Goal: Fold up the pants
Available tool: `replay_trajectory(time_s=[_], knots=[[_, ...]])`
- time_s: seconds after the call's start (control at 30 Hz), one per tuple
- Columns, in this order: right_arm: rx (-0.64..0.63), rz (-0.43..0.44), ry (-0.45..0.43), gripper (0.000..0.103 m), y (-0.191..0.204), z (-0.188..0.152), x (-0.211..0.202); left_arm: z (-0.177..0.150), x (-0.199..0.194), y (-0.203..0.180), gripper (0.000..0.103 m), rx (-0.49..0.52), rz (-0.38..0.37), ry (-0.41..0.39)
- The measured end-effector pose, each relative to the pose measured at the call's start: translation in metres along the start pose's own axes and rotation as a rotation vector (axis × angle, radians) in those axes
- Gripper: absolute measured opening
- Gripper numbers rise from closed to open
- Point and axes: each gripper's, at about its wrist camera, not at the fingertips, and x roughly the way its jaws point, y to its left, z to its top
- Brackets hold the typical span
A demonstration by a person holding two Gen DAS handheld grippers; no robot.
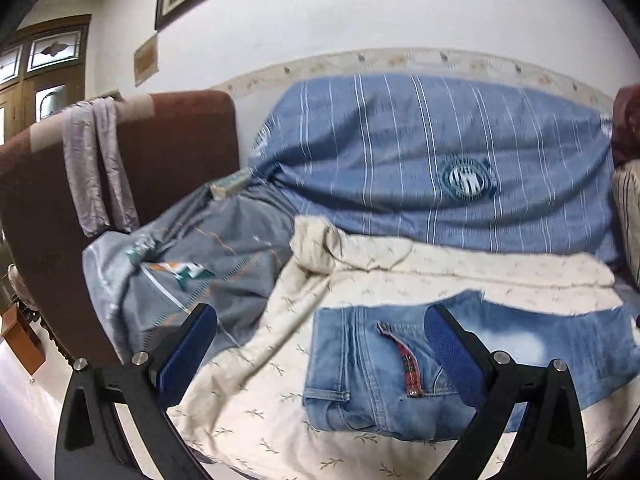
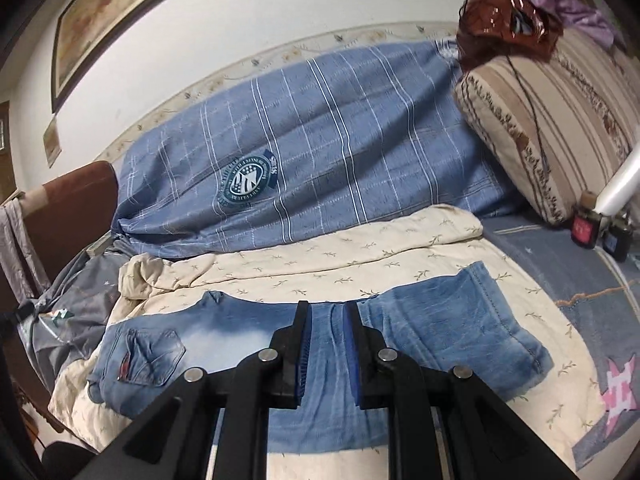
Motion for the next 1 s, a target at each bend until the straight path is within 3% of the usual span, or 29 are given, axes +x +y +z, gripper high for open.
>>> replay_trajectory(time_s=[0.5, 1.0], knots=[[-0.028, -0.071, -0.012, 0.019, -0.012, -0.016, -0.024, 0.020, -0.055, 0.032, 0.103, -0.056, 0.030, -0.094], [0.019, -0.061, 0.001, 0.018, -0.027, -0.014, -0.024, 0.012, -0.039, 0.014, 0.103, -0.035, 0.023, -0.042]])
